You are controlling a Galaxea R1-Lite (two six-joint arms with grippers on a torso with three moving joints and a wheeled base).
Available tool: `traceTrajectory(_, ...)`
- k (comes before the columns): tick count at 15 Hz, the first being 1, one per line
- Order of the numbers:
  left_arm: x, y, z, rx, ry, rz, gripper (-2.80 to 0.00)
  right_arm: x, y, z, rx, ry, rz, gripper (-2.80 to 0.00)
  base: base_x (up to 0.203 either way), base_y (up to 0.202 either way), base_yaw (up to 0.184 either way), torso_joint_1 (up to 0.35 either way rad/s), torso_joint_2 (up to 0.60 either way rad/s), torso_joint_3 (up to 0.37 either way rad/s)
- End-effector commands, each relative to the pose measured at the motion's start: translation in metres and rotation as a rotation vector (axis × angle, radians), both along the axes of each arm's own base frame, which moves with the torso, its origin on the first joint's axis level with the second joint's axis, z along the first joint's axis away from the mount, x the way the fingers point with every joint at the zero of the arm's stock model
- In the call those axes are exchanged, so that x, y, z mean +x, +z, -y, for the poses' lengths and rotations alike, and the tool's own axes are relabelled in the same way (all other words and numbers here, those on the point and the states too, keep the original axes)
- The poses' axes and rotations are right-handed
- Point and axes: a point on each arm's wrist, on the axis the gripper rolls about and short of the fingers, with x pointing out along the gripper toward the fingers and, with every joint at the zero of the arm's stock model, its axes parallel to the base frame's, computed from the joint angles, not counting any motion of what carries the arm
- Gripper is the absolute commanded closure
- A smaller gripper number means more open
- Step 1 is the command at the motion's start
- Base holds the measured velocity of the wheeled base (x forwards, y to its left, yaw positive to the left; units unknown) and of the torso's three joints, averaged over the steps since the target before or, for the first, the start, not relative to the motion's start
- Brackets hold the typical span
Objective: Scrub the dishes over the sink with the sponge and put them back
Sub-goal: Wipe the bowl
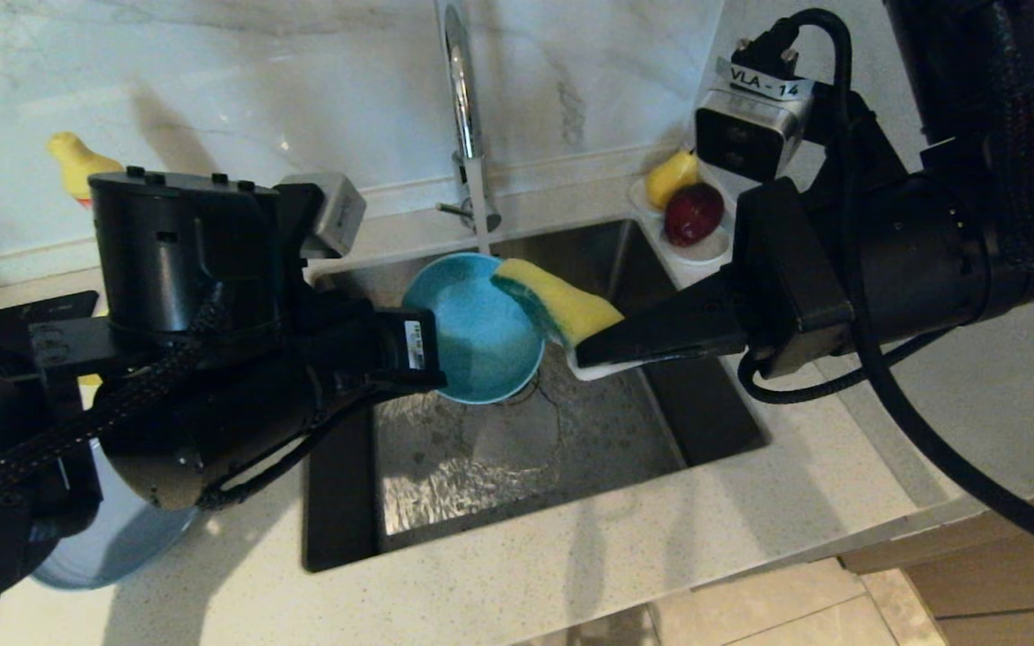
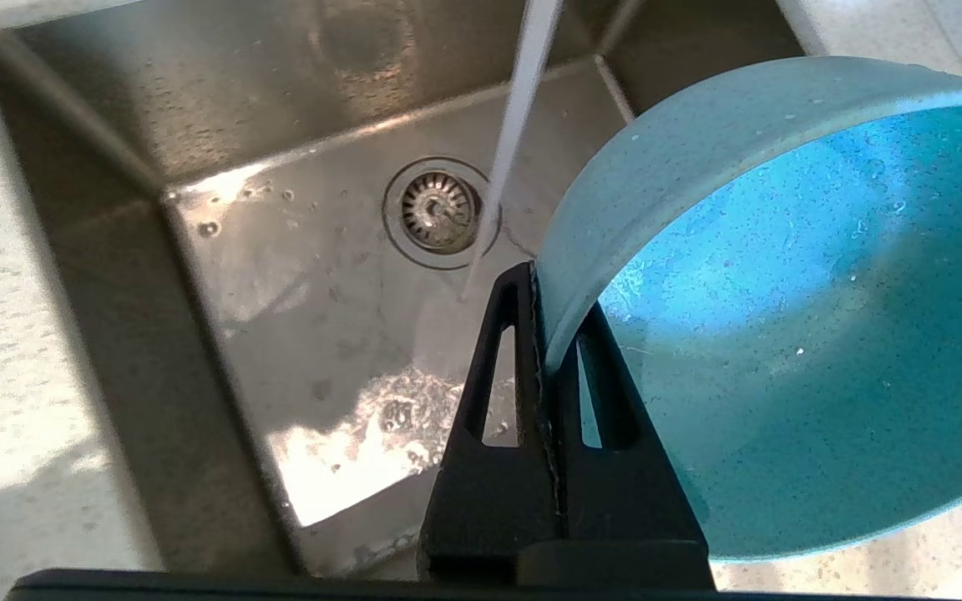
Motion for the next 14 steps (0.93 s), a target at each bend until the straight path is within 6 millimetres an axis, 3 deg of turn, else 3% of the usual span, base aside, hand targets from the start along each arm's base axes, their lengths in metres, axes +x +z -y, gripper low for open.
traceTrajectory(1, 0.001, -0.007, 0.01, 0.009, -0.01, -0.01, 0.0, 0.006, -0.007, -0.011, -0.015, 0.012, -0.025, 0.0, 0.0, 0.0, 0.0, 0.0, 0.0, 0.0)
traceTrajectory(5, 0.0, -0.008, 0.019, -0.002, 0.006, 0.02, 0.0, 0.011, -0.015, -0.022, -0.036, 0.023, -0.048, 0.0, 0.0, 0.0, 0.0, 0.0, 0.0, 0.0)
traceTrajectory(14, -0.011, -0.008, 0.009, -0.057, 0.004, 0.067, 0.0, 0.027, -0.027, -0.026, -0.07, -0.042, -0.069, 0.0, 0.0, 0.0, 0.0, 0.0, 0.0, 0.0)
